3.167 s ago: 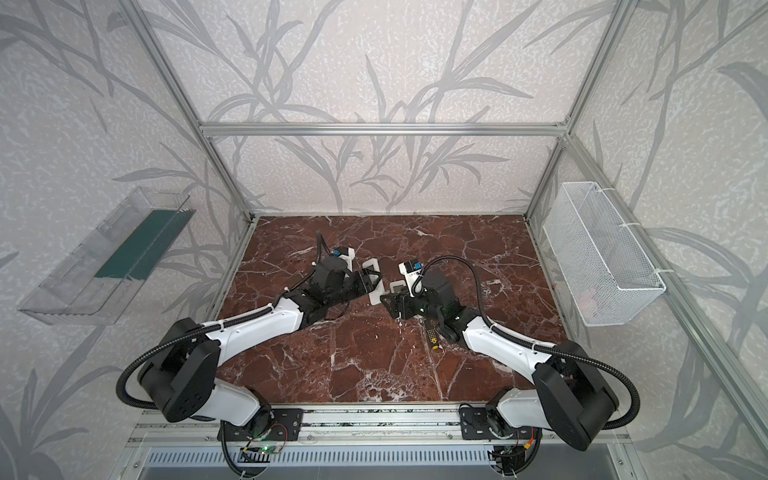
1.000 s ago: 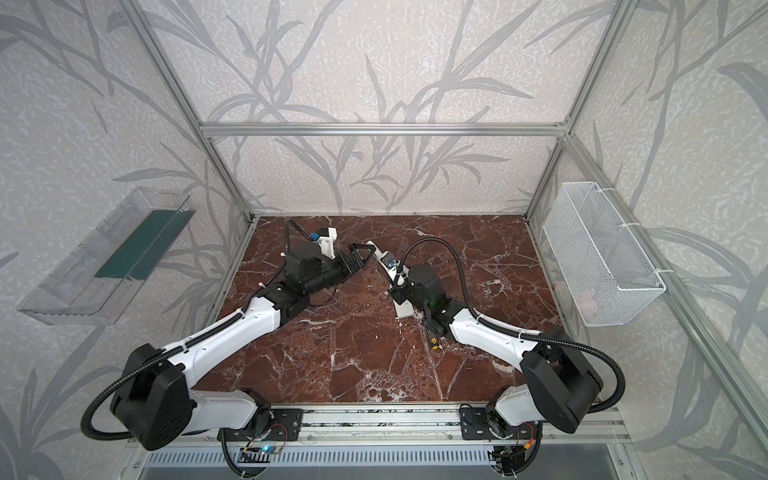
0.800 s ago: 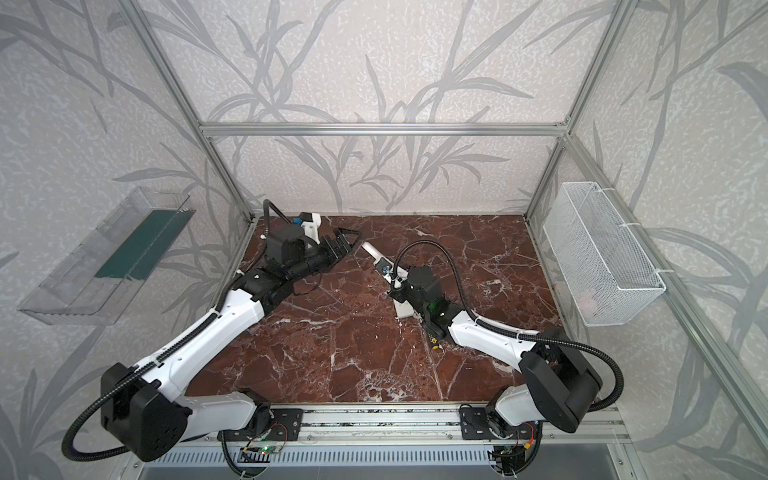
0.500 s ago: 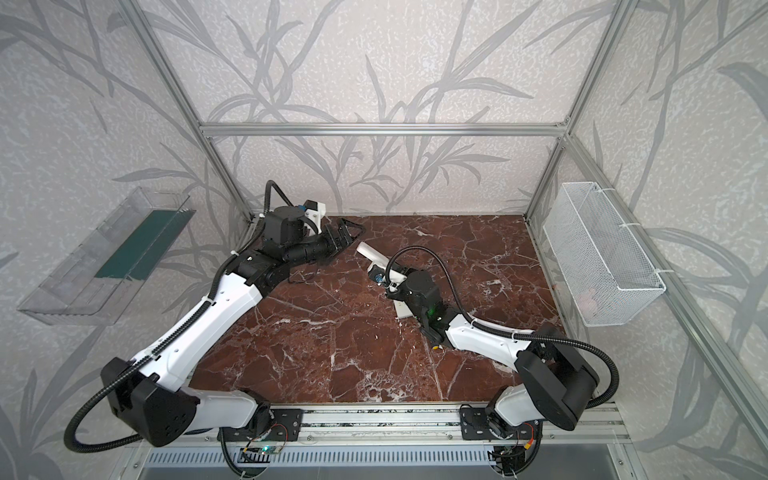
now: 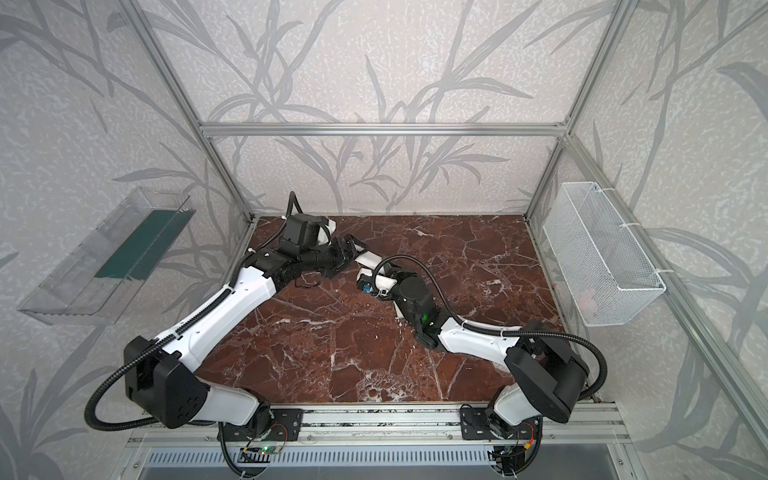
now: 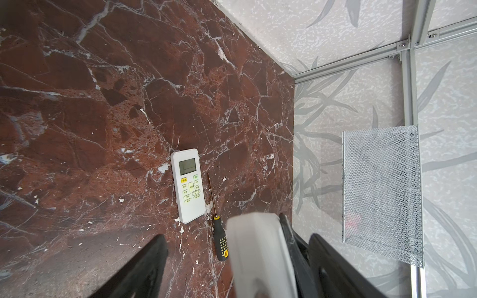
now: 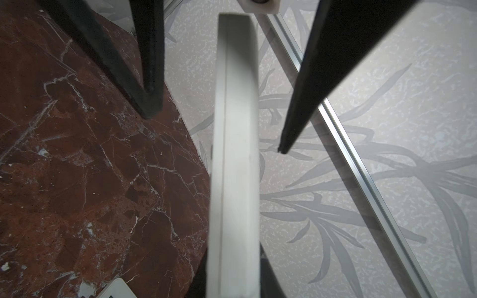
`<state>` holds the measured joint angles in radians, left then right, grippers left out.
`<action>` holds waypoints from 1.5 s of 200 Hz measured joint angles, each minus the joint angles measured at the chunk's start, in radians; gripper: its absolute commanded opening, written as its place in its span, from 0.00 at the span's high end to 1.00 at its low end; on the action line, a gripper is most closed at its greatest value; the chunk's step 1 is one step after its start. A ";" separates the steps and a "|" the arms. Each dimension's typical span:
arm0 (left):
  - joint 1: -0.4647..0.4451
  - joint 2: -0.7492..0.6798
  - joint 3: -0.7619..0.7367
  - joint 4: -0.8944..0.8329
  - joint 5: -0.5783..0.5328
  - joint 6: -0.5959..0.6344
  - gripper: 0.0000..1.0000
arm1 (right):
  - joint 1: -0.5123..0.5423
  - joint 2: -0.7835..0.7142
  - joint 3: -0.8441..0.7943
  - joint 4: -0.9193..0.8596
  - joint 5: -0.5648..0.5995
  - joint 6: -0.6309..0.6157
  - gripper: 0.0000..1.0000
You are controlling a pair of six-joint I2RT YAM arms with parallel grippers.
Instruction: Unload the batteries from the remote control
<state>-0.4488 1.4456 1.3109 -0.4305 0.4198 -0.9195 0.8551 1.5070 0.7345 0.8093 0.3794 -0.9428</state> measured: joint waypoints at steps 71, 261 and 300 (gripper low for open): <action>0.000 0.010 -0.046 0.048 0.001 -0.047 0.57 | 0.018 0.056 -0.006 0.084 0.062 -0.094 0.81; 0.003 -0.027 -0.197 0.271 -0.019 -0.210 1.00 | 0.070 0.111 -0.039 0.238 0.130 -0.216 0.30; 0.024 -0.048 -0.260 0.348 -0.024 -0.238 1.00 | 0.073 -0.008 -0.048 0.090 0.087 -0.130 0.04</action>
<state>-0.4244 1.3979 1.0508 -0.0822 0.3962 -1.1576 0.9279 1.4986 0.6868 0.8997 0.4667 -1.0729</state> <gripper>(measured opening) 0.184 0.926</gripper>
